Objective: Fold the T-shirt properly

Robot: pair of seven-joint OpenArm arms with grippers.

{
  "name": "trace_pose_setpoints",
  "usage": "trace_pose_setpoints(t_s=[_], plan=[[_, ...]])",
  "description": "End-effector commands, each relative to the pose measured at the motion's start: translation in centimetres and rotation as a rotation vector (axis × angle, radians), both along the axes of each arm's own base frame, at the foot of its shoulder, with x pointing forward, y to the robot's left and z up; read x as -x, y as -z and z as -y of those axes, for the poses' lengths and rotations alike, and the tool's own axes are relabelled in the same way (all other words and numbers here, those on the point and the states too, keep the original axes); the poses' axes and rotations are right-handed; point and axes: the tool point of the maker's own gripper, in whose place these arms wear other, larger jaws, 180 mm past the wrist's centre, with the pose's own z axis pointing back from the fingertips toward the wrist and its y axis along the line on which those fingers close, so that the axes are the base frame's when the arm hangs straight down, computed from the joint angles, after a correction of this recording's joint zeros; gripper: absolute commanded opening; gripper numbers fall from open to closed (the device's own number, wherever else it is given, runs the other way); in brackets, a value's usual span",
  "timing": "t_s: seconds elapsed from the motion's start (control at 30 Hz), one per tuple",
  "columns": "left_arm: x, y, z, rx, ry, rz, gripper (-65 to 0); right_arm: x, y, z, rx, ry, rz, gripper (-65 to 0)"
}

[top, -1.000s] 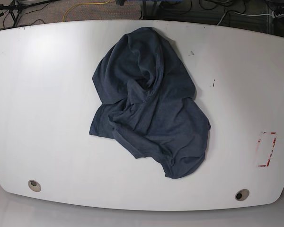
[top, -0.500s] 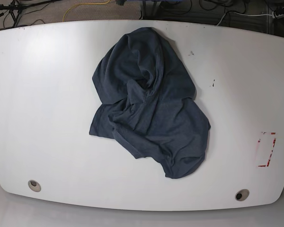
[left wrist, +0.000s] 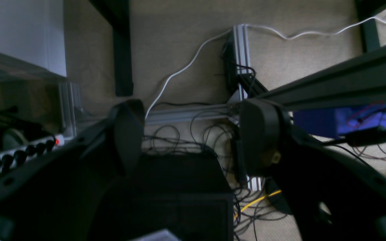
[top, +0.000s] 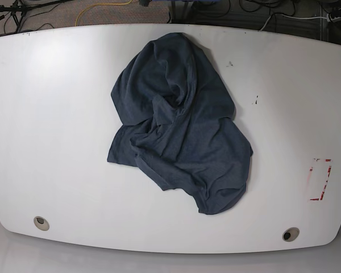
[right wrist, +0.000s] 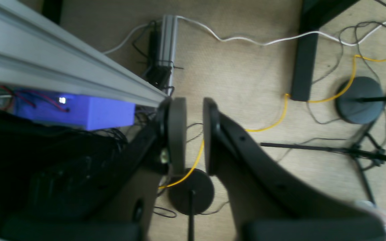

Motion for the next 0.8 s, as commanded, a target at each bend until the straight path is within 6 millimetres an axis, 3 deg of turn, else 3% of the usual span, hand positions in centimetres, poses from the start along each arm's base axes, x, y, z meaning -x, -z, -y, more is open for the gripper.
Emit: trace_pose_setpoints(t_s=[0.0,0.47,0.77], plan=[[0.2,-1.2,0.0,0.003,-0.006,0.018,-23.8,0.2,-1.3,0.1,0.004,-0.003,0.015,-56.6],[-1.0,-4.3,-0.2,0.011,-0.033,0.058,-24.2,-0.4,-4.1,0.4,0.035,-0.036,0.036,-56.3],[-3.1,-6.3,-0.8,0.001,-0.041,0.12,-24.3,-2.1,-5.6,0.7,0.052,-0.05,0.075,-56.3]])
